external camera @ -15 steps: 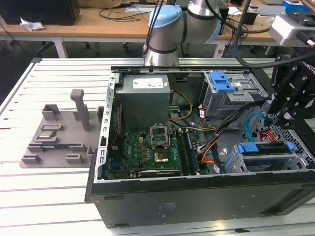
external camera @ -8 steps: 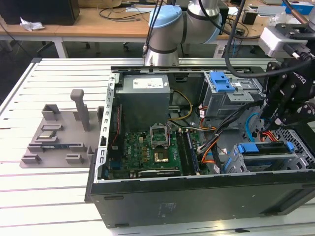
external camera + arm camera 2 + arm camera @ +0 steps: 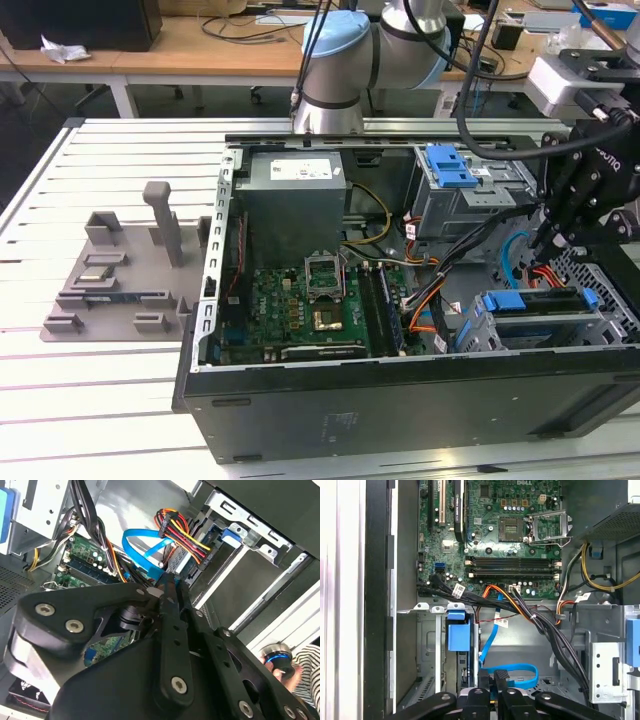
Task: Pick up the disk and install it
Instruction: 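Insert the second disk wire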
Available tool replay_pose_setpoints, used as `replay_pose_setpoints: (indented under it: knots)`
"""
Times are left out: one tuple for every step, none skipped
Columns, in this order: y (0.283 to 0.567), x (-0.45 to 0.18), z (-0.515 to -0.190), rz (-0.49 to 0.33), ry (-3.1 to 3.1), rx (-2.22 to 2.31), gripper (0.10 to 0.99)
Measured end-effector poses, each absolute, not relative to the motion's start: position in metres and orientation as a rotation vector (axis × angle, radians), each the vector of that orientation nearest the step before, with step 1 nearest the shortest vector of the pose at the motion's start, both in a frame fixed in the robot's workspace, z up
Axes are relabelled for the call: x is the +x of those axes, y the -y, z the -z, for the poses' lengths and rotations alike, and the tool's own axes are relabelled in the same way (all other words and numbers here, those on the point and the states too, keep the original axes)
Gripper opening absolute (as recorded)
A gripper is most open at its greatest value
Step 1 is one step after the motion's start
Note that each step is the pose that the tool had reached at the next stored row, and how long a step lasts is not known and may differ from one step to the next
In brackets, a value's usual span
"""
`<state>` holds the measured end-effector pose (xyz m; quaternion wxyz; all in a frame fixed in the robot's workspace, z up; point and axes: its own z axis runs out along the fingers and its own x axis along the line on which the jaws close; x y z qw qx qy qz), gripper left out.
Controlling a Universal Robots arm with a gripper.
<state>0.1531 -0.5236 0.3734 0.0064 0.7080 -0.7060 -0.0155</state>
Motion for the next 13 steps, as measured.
replay_pose_setpoints:
  knots:
    - [0.526, 0.153, -0.373, 0.048, 2.209, 2.215, 0.161]
    - [0.528, 0.153, -0.373, 0.045, 2.207, 2.214, 0.161]
    - [0.53, 0.153, -0.373, 0.042, 2.206, 2.213, 0.161]
    - [0.534, 0.153, -0.371, 0.042, 2.205, 2.212, 0.161]
    - [0.537, 0.153, -0.369, 0.042, 2.205, 2.212, 0.161]
    - [0.54, 0.153, -0.367, 0.042, 2.205, 2.212, 0.161]
    - [0.542, 0.153, -0.365, 0.042, 2.205, 2.212, 0.161]
    - [0.545, 0.153, -0.364, 0.042, 2.205, 2.212, 0.161]
    - [0.547, 0.153, -0.362, 0.043, 2.204, 2.212, 0.161]
    - [0.549, 0.153, -0.361, 0.043, 2.204, 2.213, 0.161]
    - [0.549, 0.153, -0.359, 0.043, 2.204, 2.213, 0.161]
    - [0.549, 0.153, -0.357, 0.043, 2.204, 2.213, 0.161]
    - [0.549, 0.153, -0.356, 0.042, 2.202, 2.214, 0.161]
